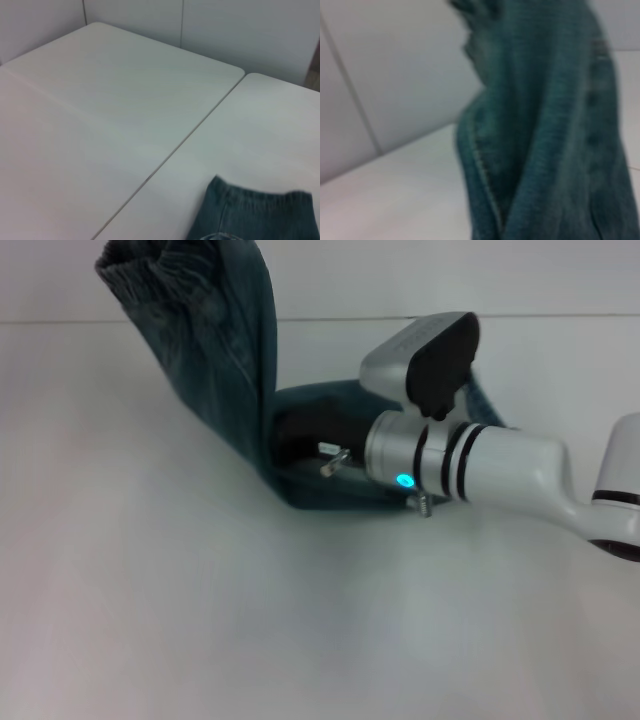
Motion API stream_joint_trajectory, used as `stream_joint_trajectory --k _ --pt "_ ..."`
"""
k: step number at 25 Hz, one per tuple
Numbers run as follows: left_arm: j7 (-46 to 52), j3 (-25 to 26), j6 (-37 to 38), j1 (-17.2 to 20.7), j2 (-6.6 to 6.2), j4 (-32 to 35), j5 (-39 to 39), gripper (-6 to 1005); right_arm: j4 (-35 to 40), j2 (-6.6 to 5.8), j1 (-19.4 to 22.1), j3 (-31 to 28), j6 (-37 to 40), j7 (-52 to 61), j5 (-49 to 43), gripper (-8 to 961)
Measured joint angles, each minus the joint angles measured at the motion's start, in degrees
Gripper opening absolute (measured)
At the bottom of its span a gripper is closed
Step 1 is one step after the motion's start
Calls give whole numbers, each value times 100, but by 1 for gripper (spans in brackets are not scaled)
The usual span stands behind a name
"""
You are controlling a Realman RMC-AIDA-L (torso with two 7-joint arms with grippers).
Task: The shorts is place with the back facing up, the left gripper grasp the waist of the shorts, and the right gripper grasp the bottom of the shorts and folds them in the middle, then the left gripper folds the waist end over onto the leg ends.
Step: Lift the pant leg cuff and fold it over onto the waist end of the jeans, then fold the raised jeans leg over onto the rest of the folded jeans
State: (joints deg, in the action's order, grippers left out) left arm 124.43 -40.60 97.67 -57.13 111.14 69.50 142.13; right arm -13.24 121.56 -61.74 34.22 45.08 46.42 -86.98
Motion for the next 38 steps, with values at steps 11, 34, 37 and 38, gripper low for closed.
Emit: stream_joint_trajectory --k 11,34,37,38 --pt "1 -1 68 46 140 129 31 125 -403 -1 -31 -1917 53 -16 -2366 17" --pt "-426 -751 -972 70 1237 -812 -15 154 1122 -188 2482 -5182 2170 -793 -2362 16" --pt "-426 -1237 -1533 70 1292 -1457 -186 169 1201 -194 2639 -5474 2548 -680 -2143 17" --pt "-423 -1415 -1704 70 1296 -1653 -282 174 1208 -194 2667 -5513 2586 -654 -2086 17"
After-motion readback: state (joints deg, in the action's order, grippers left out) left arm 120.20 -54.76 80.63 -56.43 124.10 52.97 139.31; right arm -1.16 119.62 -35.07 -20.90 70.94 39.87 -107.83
